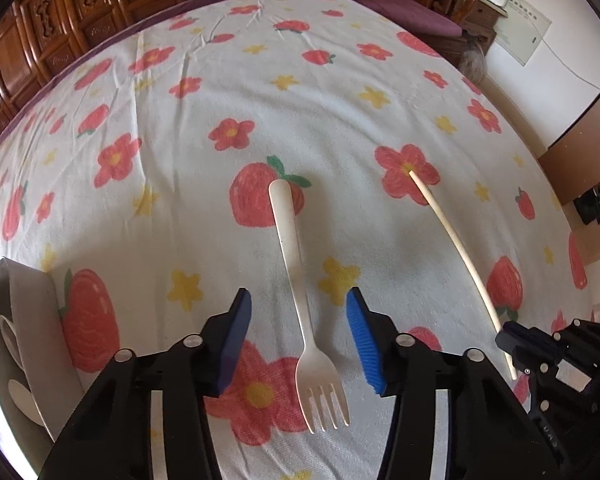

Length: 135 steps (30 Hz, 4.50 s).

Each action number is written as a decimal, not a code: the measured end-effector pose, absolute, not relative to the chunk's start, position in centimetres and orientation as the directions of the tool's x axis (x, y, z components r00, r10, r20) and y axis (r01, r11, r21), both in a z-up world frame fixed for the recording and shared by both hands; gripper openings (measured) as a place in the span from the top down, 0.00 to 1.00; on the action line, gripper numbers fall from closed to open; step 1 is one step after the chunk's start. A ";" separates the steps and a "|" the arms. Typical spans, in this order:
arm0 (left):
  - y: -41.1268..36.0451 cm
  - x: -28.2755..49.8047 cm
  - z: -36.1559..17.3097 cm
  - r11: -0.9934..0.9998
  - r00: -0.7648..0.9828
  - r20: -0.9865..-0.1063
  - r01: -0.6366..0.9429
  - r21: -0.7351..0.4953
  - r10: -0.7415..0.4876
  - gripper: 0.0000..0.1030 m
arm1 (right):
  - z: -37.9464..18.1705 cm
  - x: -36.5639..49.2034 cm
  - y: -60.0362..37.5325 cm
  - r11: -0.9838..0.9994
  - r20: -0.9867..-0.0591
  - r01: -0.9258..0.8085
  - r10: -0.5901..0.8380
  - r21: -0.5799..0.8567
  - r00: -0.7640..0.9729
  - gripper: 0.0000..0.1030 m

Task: Organize utensils
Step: 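Grasp the bamboo chopstick with the right tool while the left tool grasps the white plastic fork, then carry the white fork with the left tool while the right tool carries the chopstick to the tray, then lower the white fork into the tray and open the left tool while the right tool drops the chopstick in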

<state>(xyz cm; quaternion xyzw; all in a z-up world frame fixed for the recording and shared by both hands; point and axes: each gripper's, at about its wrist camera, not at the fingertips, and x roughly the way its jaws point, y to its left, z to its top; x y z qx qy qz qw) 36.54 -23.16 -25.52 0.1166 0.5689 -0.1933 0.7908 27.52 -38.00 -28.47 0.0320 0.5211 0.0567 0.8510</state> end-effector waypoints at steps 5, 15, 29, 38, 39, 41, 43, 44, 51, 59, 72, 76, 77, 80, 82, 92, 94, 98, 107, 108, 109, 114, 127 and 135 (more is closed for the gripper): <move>-23.9 37.1 -26.1 0.900 0.253 -0.955 0.436 -0.031 -0.156 0.70 | -28.6 27.7 -38.1 0.991 -0.882 -0.067 0.135 0.117 0.451 0.94; -24.8 37.4 -26.2 0.912 0.241 -0.965 0.411 0.006 -0.102 0.78 | -28.6 27.7 -38.3 0.990 -0.881 -0.069 0.143 0.125 0.450 0.94; -23.7 36.2 -25.7 0.918 0.245 -0.963 0.396 -0.007 -0.114 0.94 | -28.6 27.6 -38.2 0.990 -0.882 -0.072 0.138 0.117 0.451 0.94; -22.6 34.4 -23.5 0.914 0.299 -0.944 0.407 -0.009 -0.142 0.94 | -27.3 27.3 -37.9 0.989 -0.860 -0.083 0.149 0.124 0.489 0.94; -22.4 34.2 -23.2 0.913 0.305 -0.941 0.407 -0.009 -0.145 0.94 | -27.0 27.2 -37.8 0.988 -0.856 -0.086 0.153 0.126 0.494 0.94; -21.9 33.8 -22.6 0.913 0.319 -0.935 0.408 -0.012 -0.155 0.94 | -26.6 27.1 -37.7 0.988 -0.850 -0.092 0.157 0.128 0.503 0.94; -21.7 33.6 -22.0 0.913 0.327 -0.930 0.408 -0.020 -0.166 0.94 | -26.1 27.0 -37.5 0.986 -0.843 -0.099 0.165 0.132 0.512 0.94; -21.4 33.3 -21.7 0.913 0.334 -0.927 0.408 -0.021 -0.170 0.94 | -26.0 27.0 -37.4 0.985 -0.841 -0.102 0.170 0.137 0.513 0.94; -20.1 32.1 -19.7 0.915 0.365 -0.909 0.402 -0.041 -0.201 0.94 | -24.7 26.6 -36.2 0.982 -0.825 -0.134 0.187 0.136 0.533 0.94; -17.8 30.6 -17.8 0.921 0.400 -0.889 0.386 -0.058 -0.223 0.94 | -23.7 25.8 -34.6 0.977 -0.807 -0.169 0.201 0.128 0.555 0.94; -11.3 28.8 -14.8 0.933 0.448 -0.866 0.356 -0.054 -0.222 0.94 | -21.7 24.6 -31.4 0.962 -0.782 -0.240 0.249 0.131 0.572 0.94; -9.0 28.5 -14.5 0.941 0.456 -0.863 0.332 -0.062 -0.218 0.94 | -20.5 24.3 -29.5 0.953 -0.772 -0.275 0.267 0.125 0.577 0.94; -8.4 28.4 -14.4 0.943 0.459 -0.862 0.325 -0.064 -0.217 0.94 | -20.2 24.2 -29.1 0.951 -0.770 -0.283 0.272 0.124 0.577 0.94; -6.6 28.2 -14.4 0.949 0.467 -0.858 0.308 -0.068 -0.213 0.94 | -19.1 24.3 -27.8 0.946 -0.762 -0.299 0.287 0.128 0.581 0.94; -5.6 28.2 -14.4 0.952 0.471 -0.857 0.296 -0.072 -0.211 0.94 | -18.5 24.4 -26.9 0.943 -0.758 -0.307 0.293 0.128 0.582 0.94; 0.4 29.6 -16.2 0.969 0.460 -0.863 0.213 -0.122 -0.210 0.94 | -17.5 25.2 -21.8 0.928 -0.762 -0.350 0.315 0.125 0.565 0.94; 1.3 29.7 -16.9 0.973 0.464 -0.863 0.200 -0.117 -0.200 0.94 | -17.5 25.2 -20.7 0.923 -0.767 -0.364 0.322 0.124 0.555 0.94; 2.9 30.0 -18.3 0.974 0.450 -0.869 0.177 -0.142 -0.208 0.94 | -17.7 25.4 -18.6 0.914 -0.777 -0.387 0.328 0.118 0.537 0.94; 5.1 31.3 -19.6 0.973 0.449 -0.865 0.148 -0.175 -0.224 0.94 | -17.7 26.4 -15.1 0.899 -0.789 -0.424 0.336 0.107 0.514 0.94; 5.2 31.4 -19.7 0.973 0.449 -0.865 0.148 -0.175 -0.224 0.94 | -17.6 26.5 -14.8 0.899 -0.790 -0.426 0.336 0.105 0.513 0.94; 5.3 31.5 -19.8 0.973 0.447 -0.866 0.147 -0.176 -0.224 0.94 | -17.5 26.6 -14.6 0.898 -0.790 -0.428 0.337 0.106 0.512 0.94; 5.7 31.4 -20.0 0.972 0.444 -0.865 0.143 -0.188 -0.233 0.94 | -17.4 27.4 -13.4 0.893 -0.794 -0.437 0.341 0.107 0.503 0.94; 8.7 28.8 -17.6 0.976 0.511 -0.832 0.137 -0.171 -0.217 0.84 | -18.9 30.4 -9.5 0.884 -0.795 -0.412 0.408 0.222 0.448 0.94; 10.8 27.7 -16.9 0.983 0.536 -0.824 0.119 -0.142 -0.183 0.84 | -20.6 32.5 -7.3 0.890 -0.813 -0.358 0.421 0.283 0.402 0.94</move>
